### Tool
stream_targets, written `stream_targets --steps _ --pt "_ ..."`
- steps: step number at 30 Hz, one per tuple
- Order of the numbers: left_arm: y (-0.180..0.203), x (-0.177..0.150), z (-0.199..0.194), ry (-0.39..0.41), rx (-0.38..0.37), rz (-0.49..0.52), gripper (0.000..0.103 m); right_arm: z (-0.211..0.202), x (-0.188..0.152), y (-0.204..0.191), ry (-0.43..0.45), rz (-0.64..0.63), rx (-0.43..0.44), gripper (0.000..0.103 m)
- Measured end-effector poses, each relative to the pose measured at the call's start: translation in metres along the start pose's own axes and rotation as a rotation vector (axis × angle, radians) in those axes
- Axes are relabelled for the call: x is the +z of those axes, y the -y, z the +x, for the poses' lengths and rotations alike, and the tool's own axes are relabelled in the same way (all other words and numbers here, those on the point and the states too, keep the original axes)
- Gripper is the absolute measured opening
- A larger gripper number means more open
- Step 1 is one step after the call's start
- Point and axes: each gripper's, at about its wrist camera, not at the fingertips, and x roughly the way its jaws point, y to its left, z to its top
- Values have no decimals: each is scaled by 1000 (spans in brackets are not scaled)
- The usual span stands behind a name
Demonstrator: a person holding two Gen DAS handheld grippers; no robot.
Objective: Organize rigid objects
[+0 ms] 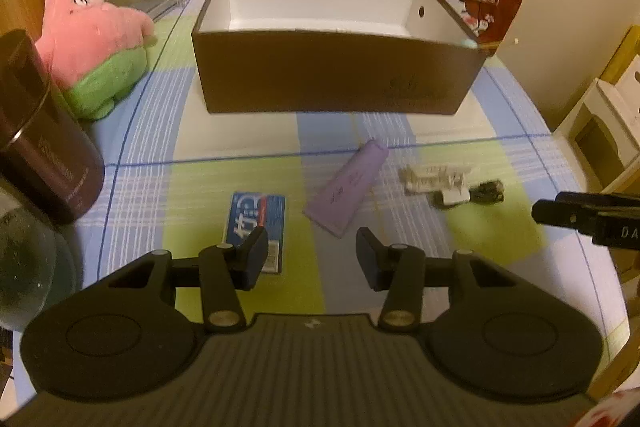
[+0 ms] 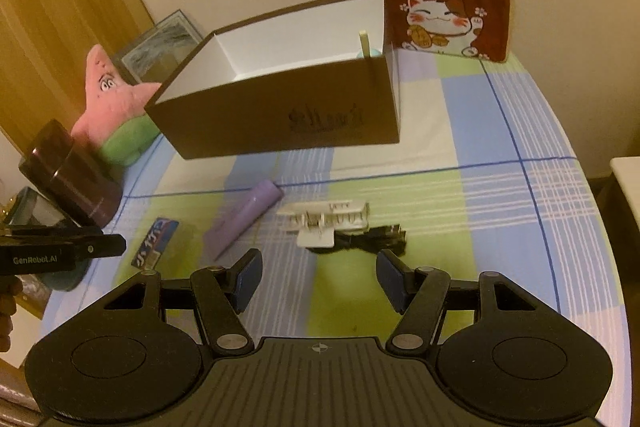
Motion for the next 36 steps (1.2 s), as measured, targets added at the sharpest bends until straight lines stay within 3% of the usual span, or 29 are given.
stream_targets --steps 11,25,36 --pt "3 -12 11 -16 14 16 46 21 -6 7 -17 -44 -1 63" --pt "-14 -9 37 -42 72 -14 46 72 14 39 -31 -155 3 63" --pt "-20 -4 46 -51 99 -13 46 100 11 36 -117 -275 130 63"
